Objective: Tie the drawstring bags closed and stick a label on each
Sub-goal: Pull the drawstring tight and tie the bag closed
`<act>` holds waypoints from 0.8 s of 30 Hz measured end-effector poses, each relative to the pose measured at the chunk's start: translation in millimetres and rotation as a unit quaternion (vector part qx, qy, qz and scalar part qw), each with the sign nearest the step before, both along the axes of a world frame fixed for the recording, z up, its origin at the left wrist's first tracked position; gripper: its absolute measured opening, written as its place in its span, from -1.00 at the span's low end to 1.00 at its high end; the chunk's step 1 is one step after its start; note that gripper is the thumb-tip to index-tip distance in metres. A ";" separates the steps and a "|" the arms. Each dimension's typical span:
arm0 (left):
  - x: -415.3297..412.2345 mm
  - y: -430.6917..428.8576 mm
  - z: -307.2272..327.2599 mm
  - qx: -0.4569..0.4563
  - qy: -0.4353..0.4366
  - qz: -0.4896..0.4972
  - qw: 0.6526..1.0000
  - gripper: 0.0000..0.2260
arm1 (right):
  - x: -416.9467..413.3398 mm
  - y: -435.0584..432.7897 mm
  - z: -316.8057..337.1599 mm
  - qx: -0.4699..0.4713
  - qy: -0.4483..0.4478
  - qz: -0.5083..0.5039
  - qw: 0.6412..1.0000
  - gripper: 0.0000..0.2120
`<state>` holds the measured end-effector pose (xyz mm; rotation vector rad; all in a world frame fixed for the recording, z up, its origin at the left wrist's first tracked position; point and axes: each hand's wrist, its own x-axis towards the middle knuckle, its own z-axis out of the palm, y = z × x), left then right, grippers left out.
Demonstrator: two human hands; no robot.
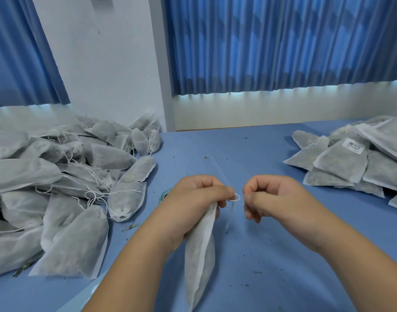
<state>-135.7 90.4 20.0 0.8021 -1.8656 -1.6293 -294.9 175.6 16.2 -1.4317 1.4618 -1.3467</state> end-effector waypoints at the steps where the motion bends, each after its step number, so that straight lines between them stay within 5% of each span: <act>1: 0.3 -0.2 0.6 0.000 0.009 0.000 1.000 -0.83 | -0.4 -0.1 -0.5 -0.002 -0.006 -0.001 1.000 -0.89; 24: -6.8 5.3 -3.0 -0.061 -0.004 0.090 0.994 -0.79 | 4.3 -3.4 -4.5 -0.008 -0.017 -0.101 0.995 -0.90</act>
